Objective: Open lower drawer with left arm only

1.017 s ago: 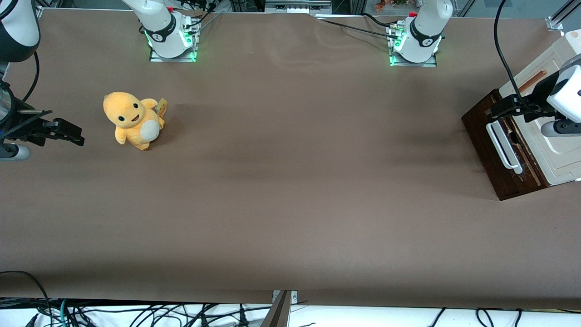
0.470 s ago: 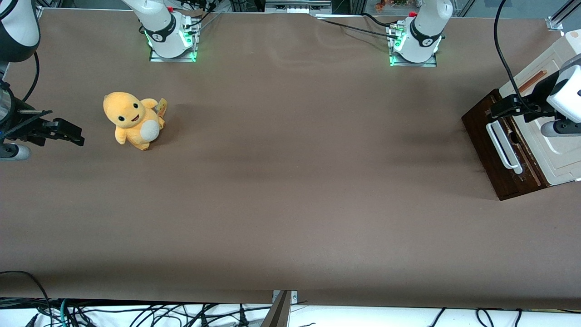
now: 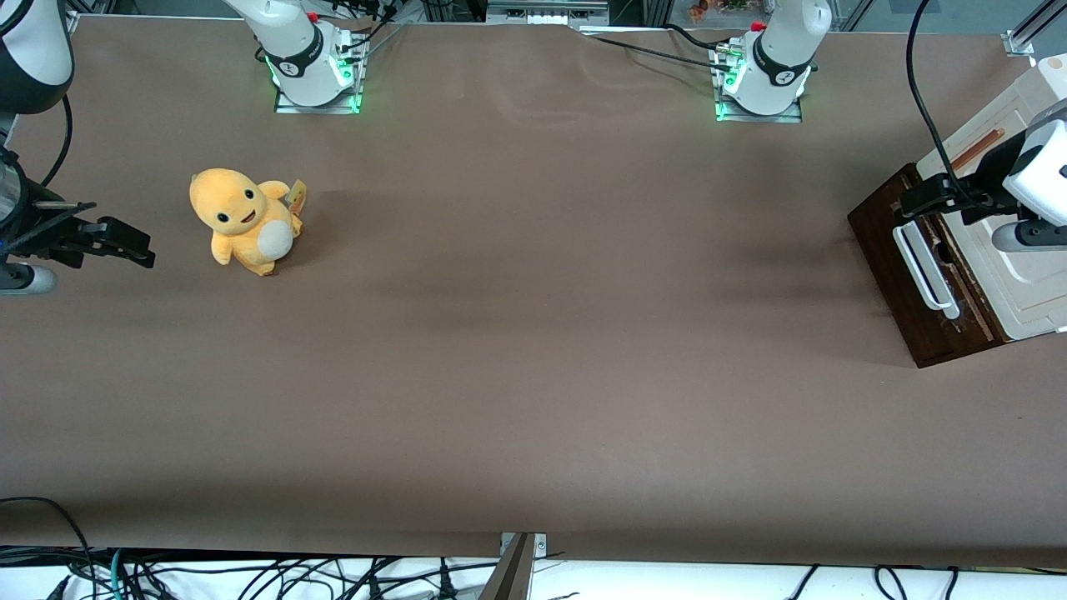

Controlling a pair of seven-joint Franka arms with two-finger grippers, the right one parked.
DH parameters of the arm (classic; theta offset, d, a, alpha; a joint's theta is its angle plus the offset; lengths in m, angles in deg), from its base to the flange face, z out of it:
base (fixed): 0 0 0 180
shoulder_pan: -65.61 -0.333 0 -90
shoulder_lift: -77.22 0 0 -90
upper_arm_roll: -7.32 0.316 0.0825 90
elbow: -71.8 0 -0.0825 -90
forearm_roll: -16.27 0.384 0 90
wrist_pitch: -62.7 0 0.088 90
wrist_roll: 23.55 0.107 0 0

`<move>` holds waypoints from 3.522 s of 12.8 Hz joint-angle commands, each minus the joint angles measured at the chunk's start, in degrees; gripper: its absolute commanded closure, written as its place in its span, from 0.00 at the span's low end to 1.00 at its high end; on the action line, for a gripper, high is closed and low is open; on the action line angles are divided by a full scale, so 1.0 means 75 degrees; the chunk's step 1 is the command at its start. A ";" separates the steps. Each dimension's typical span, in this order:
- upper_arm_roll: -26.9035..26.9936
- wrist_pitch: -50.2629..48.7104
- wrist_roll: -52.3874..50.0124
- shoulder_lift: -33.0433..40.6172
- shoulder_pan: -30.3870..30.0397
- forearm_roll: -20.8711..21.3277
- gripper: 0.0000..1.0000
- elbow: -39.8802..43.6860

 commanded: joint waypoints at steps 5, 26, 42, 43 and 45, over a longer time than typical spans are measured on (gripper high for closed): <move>-0.0106 -0.0026 -0.0803 -0.0501 0.0124 0.0169 0.00 -0.0039; -0.0247 -0.1866 -0.4229 -0.5400 0.1343 0.7456 0.00 -0.0051; -0.0247 -0.2135 -0.3491 -0.5787 0.1517 0.7975 1.00 0.0334; -0.0247 -0.2194 -0.3491 -0.5846 0.1646 0.7765 1.00 0.0440; -0.0247 -0.2276 -0.3491 -0.5940 0.1869 0.7470 1.00 0.0686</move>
